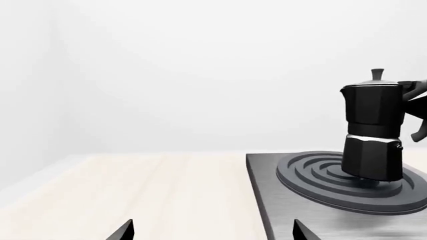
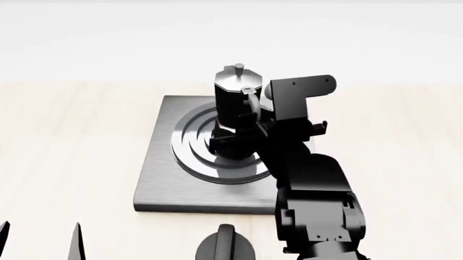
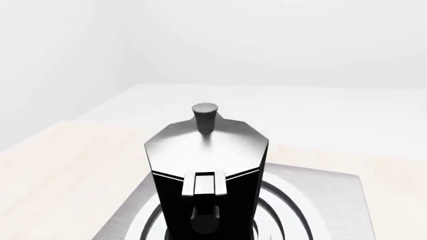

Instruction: Put the moka pot on the stove.

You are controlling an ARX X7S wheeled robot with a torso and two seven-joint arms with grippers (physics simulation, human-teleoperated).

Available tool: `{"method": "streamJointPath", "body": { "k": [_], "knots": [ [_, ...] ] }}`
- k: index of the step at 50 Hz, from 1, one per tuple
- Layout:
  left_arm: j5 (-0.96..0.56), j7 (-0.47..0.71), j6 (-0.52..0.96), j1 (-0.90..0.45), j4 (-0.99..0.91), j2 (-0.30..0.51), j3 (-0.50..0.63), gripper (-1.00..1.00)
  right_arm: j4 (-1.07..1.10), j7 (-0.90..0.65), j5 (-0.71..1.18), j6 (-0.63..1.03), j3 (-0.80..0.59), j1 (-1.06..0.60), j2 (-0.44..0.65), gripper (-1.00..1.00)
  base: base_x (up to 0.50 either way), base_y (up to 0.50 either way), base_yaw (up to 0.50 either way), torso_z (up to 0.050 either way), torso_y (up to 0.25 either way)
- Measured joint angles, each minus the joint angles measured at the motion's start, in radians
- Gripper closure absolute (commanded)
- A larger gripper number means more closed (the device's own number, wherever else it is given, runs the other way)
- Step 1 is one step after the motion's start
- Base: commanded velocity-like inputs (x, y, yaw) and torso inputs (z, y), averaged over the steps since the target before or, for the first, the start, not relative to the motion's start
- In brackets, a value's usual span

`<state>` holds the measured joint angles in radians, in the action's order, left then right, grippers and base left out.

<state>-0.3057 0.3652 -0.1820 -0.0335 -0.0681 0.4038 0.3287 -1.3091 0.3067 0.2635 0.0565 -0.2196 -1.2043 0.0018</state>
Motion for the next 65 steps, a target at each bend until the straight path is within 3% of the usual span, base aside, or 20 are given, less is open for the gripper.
{"method": "streamJointPath", "body": {
  "k": [54, 55, 65],
  "knots": [
    [-0.005, 0.004, -0.003, -0.012, 0.009, 0.002, 0.006, -1.00, 0.000, -0.008, 0.022, 0.007, -0.021, 0.017, 0.000, 1.00, 0.00, 0.00, 0.00, 0.000, 0.001],
    [-0.005, 0.005, -0.003, -0.012, 0.009, 0.002, 0.006, -1.00, 0.000, -0.008, 0.022, 0.007, -0.020, 0.017, 0.000, -1.00, 0.00, 0.00, 0.00, 0.000, 0.000],
    [-0.005, 0.007, -0.002, -0.012, 0.005, 0.004, 0.007, -1.00, 0.000, -0.010, 0.016, 0.008, -0.007, 0.013, 0.000, -1.00, 0.00, 0.00, 0.00, 0.000, 0.000]
  ]
}}
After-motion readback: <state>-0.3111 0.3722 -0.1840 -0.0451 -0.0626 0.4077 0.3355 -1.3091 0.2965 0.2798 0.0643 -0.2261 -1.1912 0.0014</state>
